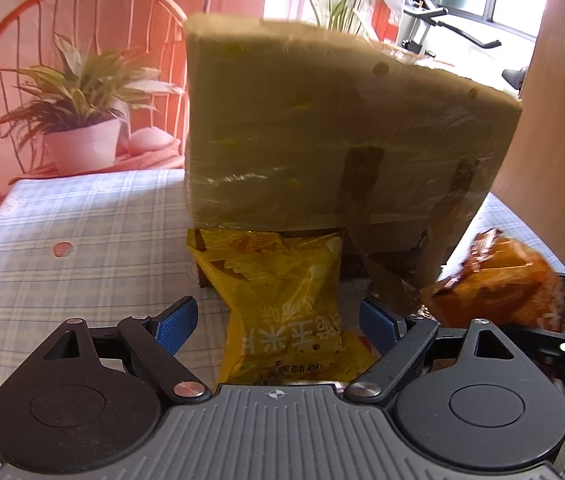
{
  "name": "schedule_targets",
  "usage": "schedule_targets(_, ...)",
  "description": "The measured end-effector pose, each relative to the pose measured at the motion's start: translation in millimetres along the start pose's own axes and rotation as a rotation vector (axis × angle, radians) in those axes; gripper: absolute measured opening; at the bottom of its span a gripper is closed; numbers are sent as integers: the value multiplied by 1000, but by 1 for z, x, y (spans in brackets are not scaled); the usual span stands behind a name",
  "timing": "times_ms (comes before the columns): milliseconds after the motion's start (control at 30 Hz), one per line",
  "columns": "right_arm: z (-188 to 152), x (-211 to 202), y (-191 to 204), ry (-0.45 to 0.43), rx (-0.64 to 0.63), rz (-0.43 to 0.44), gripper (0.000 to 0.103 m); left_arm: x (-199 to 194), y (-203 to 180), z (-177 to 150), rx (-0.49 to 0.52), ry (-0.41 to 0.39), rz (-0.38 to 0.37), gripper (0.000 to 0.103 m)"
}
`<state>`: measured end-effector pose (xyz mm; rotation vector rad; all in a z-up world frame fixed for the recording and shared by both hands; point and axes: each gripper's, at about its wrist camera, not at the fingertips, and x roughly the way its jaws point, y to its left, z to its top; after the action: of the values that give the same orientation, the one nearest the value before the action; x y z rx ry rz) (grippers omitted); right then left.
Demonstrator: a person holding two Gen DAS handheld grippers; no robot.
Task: Organize snacks
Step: 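Grasp the yellow chip bag with the left tool while the right tool grasps an orange bag, then lift both bags into the box and open both tools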
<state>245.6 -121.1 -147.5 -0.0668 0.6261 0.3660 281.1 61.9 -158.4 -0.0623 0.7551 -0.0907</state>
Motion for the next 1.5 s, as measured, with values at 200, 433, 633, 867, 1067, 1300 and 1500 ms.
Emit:
schedule_targets(200, 0, 0, -4, -3, 13, 1, 68, 30, 10, 3, -43, 58, -1, 89)
schedule_targets(433, -1, 4, -8, 6, 28, 3, 68, 45, 10, 4, -44, 74, -3, 87)
schedule_targets(633, 0, 8, -10, 9, 30, 5, 68, 43, 5, 8, 4, 59, -17, 66)
schedule_targets(867, 0, 8, -12, 4, 31, -1, 68, 29, 9, 4, -33, 42, 0, 61)
schedule_targets(1067, 1, 6, -13, -6, 31, -10, 68, 11, 18, 5, -73, -9, 4, 60)
schedule_targets(1300, 2, 1, -10, -21, 20, -13, 68, -14, 20, 4, -86, -93, 5, 60)
schedule_targets(1500, 1, -6, -9, -31, 20, -21, 68, -24, 16, 7, -96, -131, 5, 60)
